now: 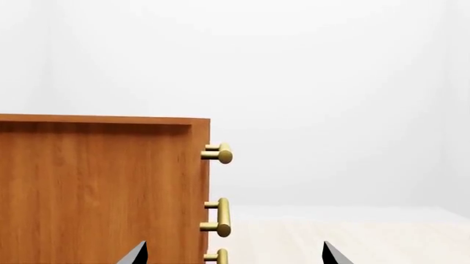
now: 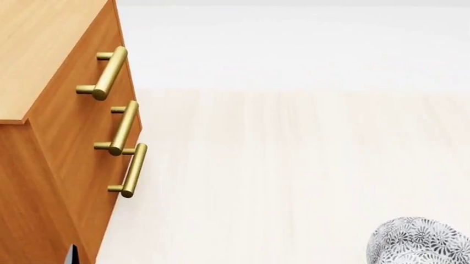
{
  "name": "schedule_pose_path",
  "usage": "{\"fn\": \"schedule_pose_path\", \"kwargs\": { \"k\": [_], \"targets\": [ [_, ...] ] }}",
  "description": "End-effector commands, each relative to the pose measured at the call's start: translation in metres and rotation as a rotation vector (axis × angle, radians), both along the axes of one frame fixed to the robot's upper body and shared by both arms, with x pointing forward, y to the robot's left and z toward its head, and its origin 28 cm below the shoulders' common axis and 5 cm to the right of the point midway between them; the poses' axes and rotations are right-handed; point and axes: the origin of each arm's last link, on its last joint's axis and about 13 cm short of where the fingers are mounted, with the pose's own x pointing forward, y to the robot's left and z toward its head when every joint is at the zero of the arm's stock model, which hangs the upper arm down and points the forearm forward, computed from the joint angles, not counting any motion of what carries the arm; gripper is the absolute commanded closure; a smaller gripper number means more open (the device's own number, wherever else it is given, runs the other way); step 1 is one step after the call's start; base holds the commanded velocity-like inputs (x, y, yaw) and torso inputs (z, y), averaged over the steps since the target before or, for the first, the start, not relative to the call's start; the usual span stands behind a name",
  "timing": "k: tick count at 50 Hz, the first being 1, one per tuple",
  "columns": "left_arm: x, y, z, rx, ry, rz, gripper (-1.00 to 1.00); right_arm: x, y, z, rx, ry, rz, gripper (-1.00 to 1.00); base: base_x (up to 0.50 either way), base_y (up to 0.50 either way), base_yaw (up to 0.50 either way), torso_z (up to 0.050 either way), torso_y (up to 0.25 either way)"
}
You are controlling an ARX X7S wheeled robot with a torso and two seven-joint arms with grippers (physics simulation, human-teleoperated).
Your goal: Put the bowl on top of the cabinet.
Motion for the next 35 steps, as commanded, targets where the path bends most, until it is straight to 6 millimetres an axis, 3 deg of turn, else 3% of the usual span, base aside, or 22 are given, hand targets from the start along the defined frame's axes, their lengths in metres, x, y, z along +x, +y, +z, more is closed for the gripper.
{"fn": "schedule_pose_path", "kwargs": {
  "k": [1, 35],
  "targets": [
    [0.001, 0.000, 0.000, -0.001, 0.003, -0.003, -1.00, 0.007, -0.003, -0.007, 0.077, 0.049, 0.013, -1.00, 0.00, 0.00, 0.00, 0.000, 0.000],
    [0.000, 0.001, 0.000, -0.001, 0.000, 0.002, -1.00, 0.017, -0.005, -0.016, 0.165, 0.142, 0.043, -1.00, 0.00, 0.00, 0.00, 0.000, 0.000]
  ]
}}
